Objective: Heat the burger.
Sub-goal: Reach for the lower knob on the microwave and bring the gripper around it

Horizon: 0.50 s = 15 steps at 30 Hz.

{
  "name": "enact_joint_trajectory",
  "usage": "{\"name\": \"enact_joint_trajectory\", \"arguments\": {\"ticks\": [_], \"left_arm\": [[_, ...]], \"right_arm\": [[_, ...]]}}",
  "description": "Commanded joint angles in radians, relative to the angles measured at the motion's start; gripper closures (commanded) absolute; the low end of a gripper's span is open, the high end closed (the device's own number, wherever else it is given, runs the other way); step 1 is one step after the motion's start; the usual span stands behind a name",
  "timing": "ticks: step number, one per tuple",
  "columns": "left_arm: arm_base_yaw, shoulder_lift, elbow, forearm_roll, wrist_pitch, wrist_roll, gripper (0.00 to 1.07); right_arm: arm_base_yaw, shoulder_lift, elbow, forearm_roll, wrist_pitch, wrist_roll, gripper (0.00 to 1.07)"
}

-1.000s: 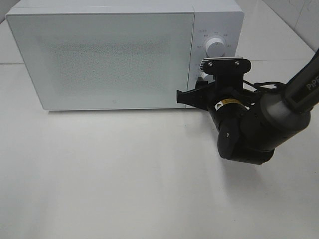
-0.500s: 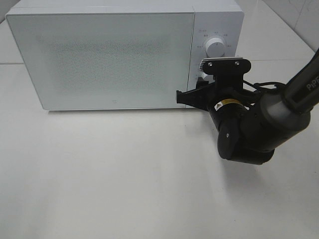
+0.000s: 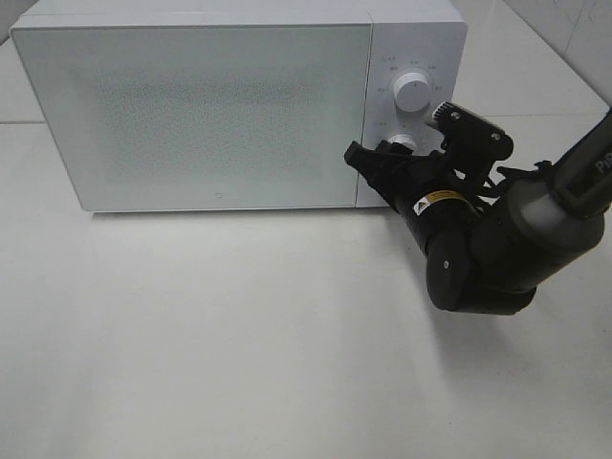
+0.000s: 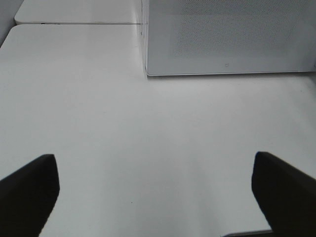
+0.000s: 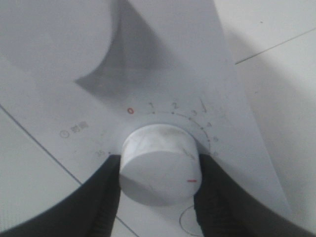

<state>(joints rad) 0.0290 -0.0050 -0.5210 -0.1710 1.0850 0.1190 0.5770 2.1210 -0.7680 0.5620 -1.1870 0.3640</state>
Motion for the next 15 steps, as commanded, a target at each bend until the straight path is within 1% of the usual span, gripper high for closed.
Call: {"name": "enact_joint_trajectory", "arguments": {"ticks": [1,4,6,9,11,12,14,15], "left_arm": [[0.0,-0.019,0.002,-0.005,-0.012,-0.006,0.09],[0.0,-0.019,0.002,-0.005,-0.012,-0.006,0.09],[0.0,-0.019,0.002,-0.005,-0.012,-0.006,0.09],[0.0,-0.019,0.002,-0.005,-0.012,-0.006,0.09],[0.0,-0.019,0.002,-0.005,-0.012,-0.006,0.09],[0.0,-0.019,0.002,-0.005,-0.012,-0.006,0.09],[0.0,-0.019,0.002,-0.005,-0.012,-0.006,0.09],[0.0,-0.019,0.002,-0.005,-0.012,-0.006,0.09]], "right_arm": [[0.008,-0.015,-0.036,-0.151,-0.212,0.254,1.05],[0.008,-0.015,-0.036,-0.151,-0.212,0.31,1.05],[0.008,-0.015,-0.036,-0.15,-0.212,0.524,1.05],[0.008,-0.015,-0.036,-0.15,-0.212,0.586,1.05],[0.008,-0.015,-0.036,-0.14,-0.212,0.817,1.05],[0.008,-0.015,-0.036,-0.14,-0.212,0.817,1.05],[0.008,-0.015,-0.036,-0.135,-0.212,0.962,1.05],[0.008,-0.015,-0.036,-0.135,-0.212,0.962,1.05]]}}
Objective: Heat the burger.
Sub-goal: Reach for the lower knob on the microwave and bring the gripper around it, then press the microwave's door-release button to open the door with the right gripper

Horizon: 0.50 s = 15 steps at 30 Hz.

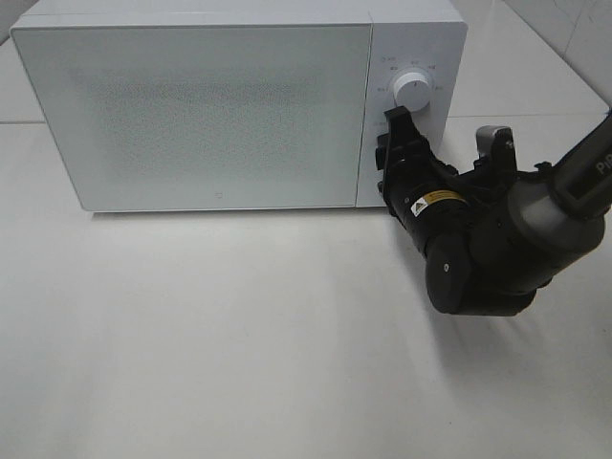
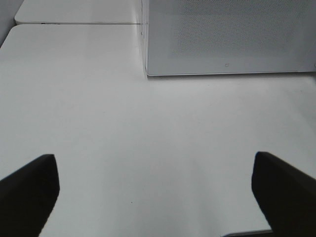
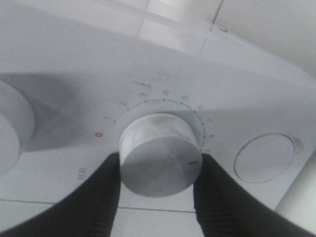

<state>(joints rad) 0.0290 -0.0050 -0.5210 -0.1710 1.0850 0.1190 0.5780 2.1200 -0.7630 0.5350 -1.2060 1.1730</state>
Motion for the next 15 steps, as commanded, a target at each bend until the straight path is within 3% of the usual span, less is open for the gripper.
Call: {"name": "enact_joint_trajectory", "arguments": {"ticks": [1,15], "left_arm": [[0.0,-0.019,0.002,-0.005,-0.012,-0.006,0.09],[0.0,-0.019,0.002,-0.005,-0.012,-0.006,0.09]], "right_arm": [[0.007,-0.014,-0.041,-0.108,-0.193,0.198,1.05],[0.007,-0.014,-0.041,-0.099,-0.193,0.259,1.04]]}}
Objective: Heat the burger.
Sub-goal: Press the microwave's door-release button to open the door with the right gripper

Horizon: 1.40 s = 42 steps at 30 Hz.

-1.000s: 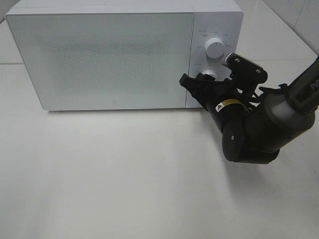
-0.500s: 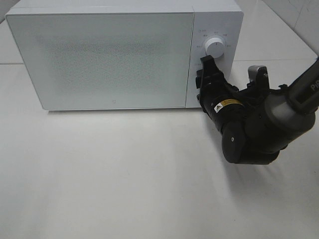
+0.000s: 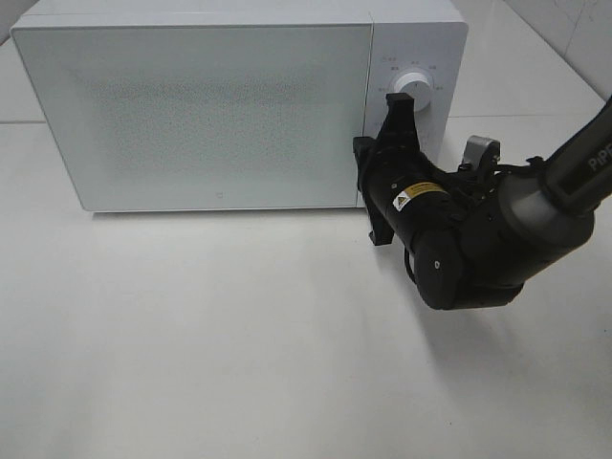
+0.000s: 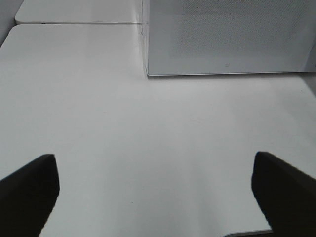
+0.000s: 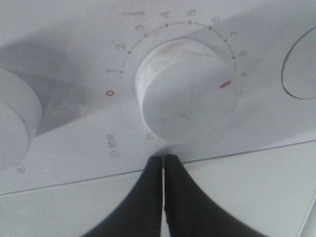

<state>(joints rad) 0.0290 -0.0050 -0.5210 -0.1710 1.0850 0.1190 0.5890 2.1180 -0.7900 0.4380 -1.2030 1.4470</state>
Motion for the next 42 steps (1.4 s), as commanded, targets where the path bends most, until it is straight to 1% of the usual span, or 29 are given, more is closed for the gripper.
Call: {"name": "enact_joint_trajectory", "arguments": {"ticks": [1,4,6,7,8,9,10,11,12,13,14,15,16,17,18,19,20,22,23,24,25,32,34,35,37,38,39,41,42], "left_arm": [[0.0,-0.019,0.002,-0.005,-0.012,-0.006,0.09],[0.0,-0.019,0.002,-0.005,-0.012,-0.006,0.09],[0.0,-0.019,0.002,-0.005,-0.012,-0.006,0.09],[0.0,-0.019,0.002,-0.005,-0.012,-0.006,0.09],[0.0,-0.019,0.002,-0.005,-0.012,-0.006,0.09],[0.0,-0.019,0.002,-0.005,-0.012,-0.006,0.09],[0.0,-0.019,0.002,-0.005,-0.012,-0.006,0.09],[0.0,-0.019,0.002,-0.005,-0.012,-0.006,0.09],[0.0,-0.019,0.002,-0.005,-0.012,-0.006,0.09],[0.0,-0.019,0.002,-0.005,-0.012,-0.006,0.09],[0.0,-0.019,0.002,-0.005,-0.012,-0.006,0.09],[0.0,-0.019,0.002,-0.005,-0.012,-0.006,0.09],[0.0,-0.019,0.002,-0.005,-0.012,-0.006,0.09],[0.0,-0.019,0.002,-0.005,-0.012,-0.006,0.09],[0.0,-0.019,0.002,-0.005,-0.012,-0.006,0.09],[0.0,-0.019,0.002,-0.005,-0.012,-0.006,0.09],[0.0,-0.019,0.002,-0.005,-0.012,-0.006,0.09],[0.0,-0.019,0.002,-0.005,-0.012,-0.006,0.09],[0.0,-0.019,0.002,-0.005,-0.012,-0.006,0.09],[0.0,-0.019,0.002,-0.005,-0.012,-0.006,0.09],[0.0,-0.019,0.002,-0.005,-0.012,-0.006,0.09],[0.0,-0.019,0.002,-0.005,-0.012,-0.006,0.09],[0.0,-0.019,0.002,-0.005,-0.012,-0.006,0.09],[0.0,-0.019,0.002,-0.005,-0.012,-0.006,0.09],[0.0,-0.019,0.002,-0.005,-0.012,-0.006,0.09],[0.0,-0.019,0.002,-0.005,-0.012,-0.006,0.09],[0.0,-0.019,0.002,-0.005,-0.012,-0.006,0.09],[0.0,-0.019,0.002,-0.005,-0.012,-0.006,0.09],[0.0,-0.019,0.002,-0.005,-0.012,-0.006,0.09]], "right_arm": [[-0.004,-0.012,-0.014,0.015,-0.196,-0.035,1.03],[-0.004,-0.012,-0.014,0.027,-0.196,-0.045,1.01],[-0.004,-0.012,-0.014,0.063,-0.196,-0.069,0.91],[-0.004,-0.012,-0.014,0.063,-0.196,-0.069,0.91],[-0.004,-0.012,-0.014,0.07,-0.196,-0.069,0.87],[-0.004,-0.012,-0.014,0.079,-0.195,-0.077,0.78],[-0.004,-0.012,-0.014,0.079,-0.195,-0.077,0.78],[-0.004,-0.012,-0.014,0.093,-0.195,-0.094,0.74],[-0.004,-0.012,-0.014,0.1,-0.195,-0.099,0.65],[-0.004,-0.012,-0.014,0.1,-0.195,-0.099,0.65],[-0.004,-0.012,-0.011,0.101,-0.195,-0.105,0.59],[-0.004,-0.012,-0.011,0.101,-0.195,-0.105,0.59],[-0.004,-0.012,-0.009,0.102,-0.195,-0.107,0.56],[-0.004,-0.012,0.002,0.11,-0.195,-0.108,0.5],[-0.004,-0.012,0.008,0.112,-0.195,-0.108,0.48],[-0.004,-0.012,0.008,0.112,-0.195,-0.108,0.48],[-0.004,-0.012,0.028,0.112,-0.195,-0.108,0.43],[-0.004,-0.012,0.037,0.109,-0.195,-0.108,0.41],[-0.004,-0.012,0.057,0.091,-0.195,-0.108,0.38],[-0.004,-0.012,0.057,0.091,-0.195,-0.108,0.38],[-0.004,-0.012,0.078,0.067,-0.19,-0.111,0.37],[-0.004,-0.028,0.145,0.005,-0.19,-0.127,0.37],[-0.004,-0.061,0.186,-0.012,-0.19,-0.184,0.37],[-0.004,-0.061,0.186,-0.012,-0.19,-0.184,0.37],[-0.004,-0.106,0.228,-0.023,-0.18,-0.264,0.37],[-0.004,-0.106,0.228,-0.023,-0.18,-0.264,0.37],[-0.004,-0.142,0.255,-0.039,-0.15,-0.318,0.37],[-0.004,-0.158,0.267,-0.045,-0.123,-0.345,0.37],[-0.004,-0.198,0.283,-0.066,-0.04,-0.426,0.37]]}}
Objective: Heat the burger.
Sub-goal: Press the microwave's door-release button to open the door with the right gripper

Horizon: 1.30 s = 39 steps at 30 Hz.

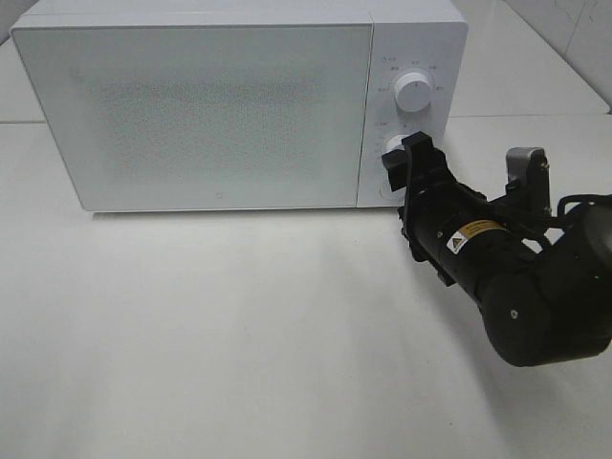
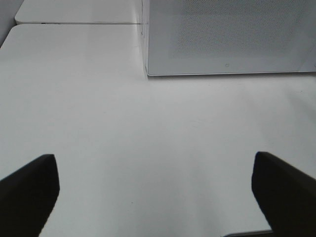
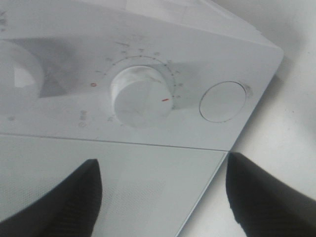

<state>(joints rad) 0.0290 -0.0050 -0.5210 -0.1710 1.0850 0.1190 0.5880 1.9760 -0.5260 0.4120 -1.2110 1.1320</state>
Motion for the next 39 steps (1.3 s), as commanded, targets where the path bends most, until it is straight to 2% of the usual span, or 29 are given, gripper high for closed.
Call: {"name": "enact_joint_trajectory", "arguments": {"ticks": [1,3,4,5,13,15,16,18,22,24,26,27,39], "left_arm": [[0.0,-0.019,0.002,-0.005,-0.012,-0.006,0.09],[0.0,-0.019,0.002,-0.005,-0.012,-0.006,0.09],[0.0,-0.019,0.002,-0.005,-0.012,-0.006,0.09],[0.0,-0.019,0.002,-0.005,-0.012,-0.006,0.09],[0.0,-0.019,0.002,-0.005,-0.012,-0.006,0.09],[0.0,-0.019,0.002,-0.005,-0.012,-0.006,0.09],[0.0,-0.019,0.002,-0.005,-0.012,-0.006,0.09],[0.0,-0.019,0.002,-0.005,-0.012,-0.006,0.09],[0.0,-0.019,0.002,-0.005,-0.012,-0.006,0.09],[0.0,-0.019,0.002,-0.005,-0.012,-0.006,0.09],[0.0,-0.019,0.002,-0.005,-0.012,-0.006,0.09],[0.0,-0.019,0.002,-0.005,-0.012,-0.006,0.09],[0.0,-0.019,0.002,-0.005,-0.012,-0.006,0.09]], "right_arm": [[-0.003,-0.056,0.019,-0.04,-0.032,-0.111,0.37],[-0.003,-0.113,0.022,-0.068,0.121,-0.269,0.37],[-0.003,-0.113,0.022,-0.068,0.121,-0.269,0.37],[-0.006,-0.153,0.022,-0.076,0.234,-0.374,0.37],[-0.02,-0.282,0.013,-0.113,0.552,-0.712,0.37],[-0.037,-0.343,-0.006,-0.137,0.722,-0.834,0.37],[-0.037,-0.343,-0.006,-0.137,0.722,-0.834,0.37],[-0.042,-0.419,-0.042,-0.178,0.917,-0.995,0.37],[-0.042,-0.462,-0.065,-0.208,1.039,-1.049,0.37],[-0.042,-0.541,-0.113,-0.267,1.267,-1.103,0.37],[-0.042,-0.557,-0.124,-0.281,1.31,-1.104,0.37],[-0.042,-0.596,-0.141,-0.313,1.416,-1.103,0.37],[-0.041,-0.83,-0.169,-0.352,1.876,-1.103,0.37]]}}
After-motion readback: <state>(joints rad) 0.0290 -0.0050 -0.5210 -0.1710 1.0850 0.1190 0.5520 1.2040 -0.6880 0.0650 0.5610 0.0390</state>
